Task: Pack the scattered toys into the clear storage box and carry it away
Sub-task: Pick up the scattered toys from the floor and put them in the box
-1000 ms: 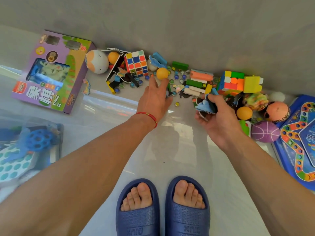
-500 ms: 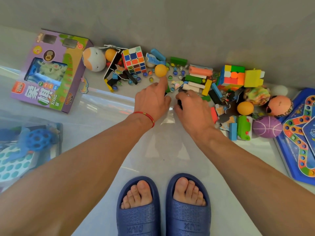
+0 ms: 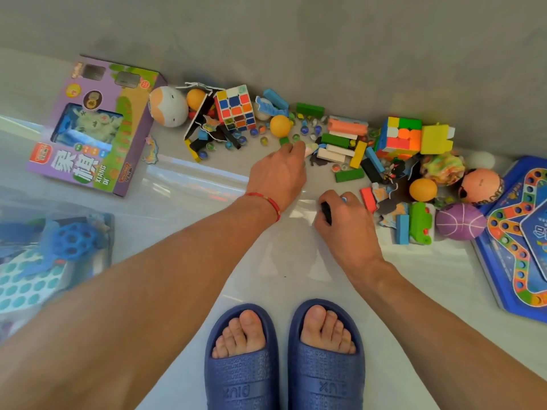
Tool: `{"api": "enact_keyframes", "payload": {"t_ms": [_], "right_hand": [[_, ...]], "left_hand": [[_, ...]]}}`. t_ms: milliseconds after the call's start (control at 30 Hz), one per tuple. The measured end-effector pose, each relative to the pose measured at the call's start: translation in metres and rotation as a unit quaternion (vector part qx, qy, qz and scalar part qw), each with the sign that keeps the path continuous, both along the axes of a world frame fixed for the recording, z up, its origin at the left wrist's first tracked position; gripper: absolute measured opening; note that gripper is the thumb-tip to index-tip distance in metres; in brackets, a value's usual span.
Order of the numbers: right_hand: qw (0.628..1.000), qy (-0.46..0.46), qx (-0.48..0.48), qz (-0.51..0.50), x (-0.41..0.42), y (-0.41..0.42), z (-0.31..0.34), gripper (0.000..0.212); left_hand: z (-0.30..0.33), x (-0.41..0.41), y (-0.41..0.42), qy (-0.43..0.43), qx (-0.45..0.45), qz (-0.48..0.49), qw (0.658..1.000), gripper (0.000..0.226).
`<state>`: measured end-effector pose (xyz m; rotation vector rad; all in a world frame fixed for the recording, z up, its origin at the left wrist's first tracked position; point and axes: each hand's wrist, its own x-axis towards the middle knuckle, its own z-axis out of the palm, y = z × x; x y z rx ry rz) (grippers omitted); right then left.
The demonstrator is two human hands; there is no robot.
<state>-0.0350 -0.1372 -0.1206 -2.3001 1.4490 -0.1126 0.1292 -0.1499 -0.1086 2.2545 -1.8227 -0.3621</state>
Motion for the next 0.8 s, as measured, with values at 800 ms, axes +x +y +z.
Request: {"api": "enact_keyframes", "payload": {"t_ms": [800], "right_hand": [[0.786,-0.196,0.556,0.187,0.223,0.194,0.358,0.05]], "left_hand": [[0.306,0.138,0.421,0.708,-0.245,0.549,0.37,0.034]]}}
